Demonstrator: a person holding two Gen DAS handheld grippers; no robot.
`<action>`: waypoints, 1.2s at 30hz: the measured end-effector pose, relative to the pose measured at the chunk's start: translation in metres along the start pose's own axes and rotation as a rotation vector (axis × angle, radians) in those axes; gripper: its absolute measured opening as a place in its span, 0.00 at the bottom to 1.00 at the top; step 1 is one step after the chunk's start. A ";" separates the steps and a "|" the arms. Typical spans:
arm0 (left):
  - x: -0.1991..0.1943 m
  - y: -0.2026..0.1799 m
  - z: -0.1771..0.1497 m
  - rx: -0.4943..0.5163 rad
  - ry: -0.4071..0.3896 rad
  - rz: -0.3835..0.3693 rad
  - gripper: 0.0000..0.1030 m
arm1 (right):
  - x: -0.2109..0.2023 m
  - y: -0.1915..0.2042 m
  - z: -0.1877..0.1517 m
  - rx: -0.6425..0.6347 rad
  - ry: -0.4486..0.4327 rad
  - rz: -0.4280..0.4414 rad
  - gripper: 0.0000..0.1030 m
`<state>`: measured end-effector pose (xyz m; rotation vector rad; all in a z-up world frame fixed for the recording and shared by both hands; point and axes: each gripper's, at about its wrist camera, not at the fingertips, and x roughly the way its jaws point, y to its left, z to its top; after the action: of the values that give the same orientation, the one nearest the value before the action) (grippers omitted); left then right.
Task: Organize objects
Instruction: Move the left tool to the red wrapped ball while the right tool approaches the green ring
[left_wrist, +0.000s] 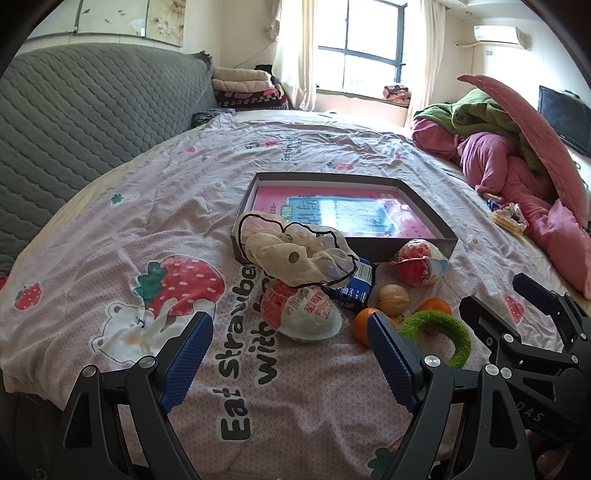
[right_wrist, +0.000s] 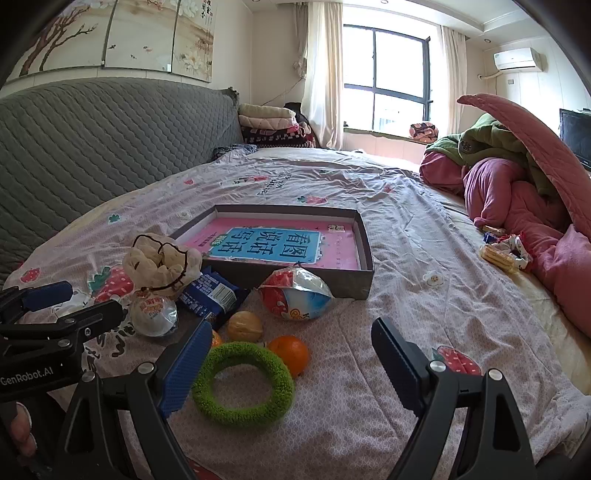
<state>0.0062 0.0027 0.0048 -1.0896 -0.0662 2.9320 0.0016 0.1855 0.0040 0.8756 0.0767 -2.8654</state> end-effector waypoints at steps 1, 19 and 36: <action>0.000 0.000 0.000 -0.001 0.000 -0.002 0.83 | 0.000 0.000 0.002 -0.002 -0.003 0.000 0.85; 0.004 0.004 -0.003 -0.011 0.012 -0.024 0.83 | -0.002 0.003 -0.004 -0.027 -0.003 -0.038 0.85; 0.016 0.004 -0.010 0.000 0.072 -0.058 0.83 | 0.001 0.005 -0.011 -0.036 0.069 -0.039 0.85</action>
<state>0.0007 -0.0002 -0.0135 -1.1717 -0.0957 2.8393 0.0076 0.1814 -0.0053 0.9764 0.1535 -2.8601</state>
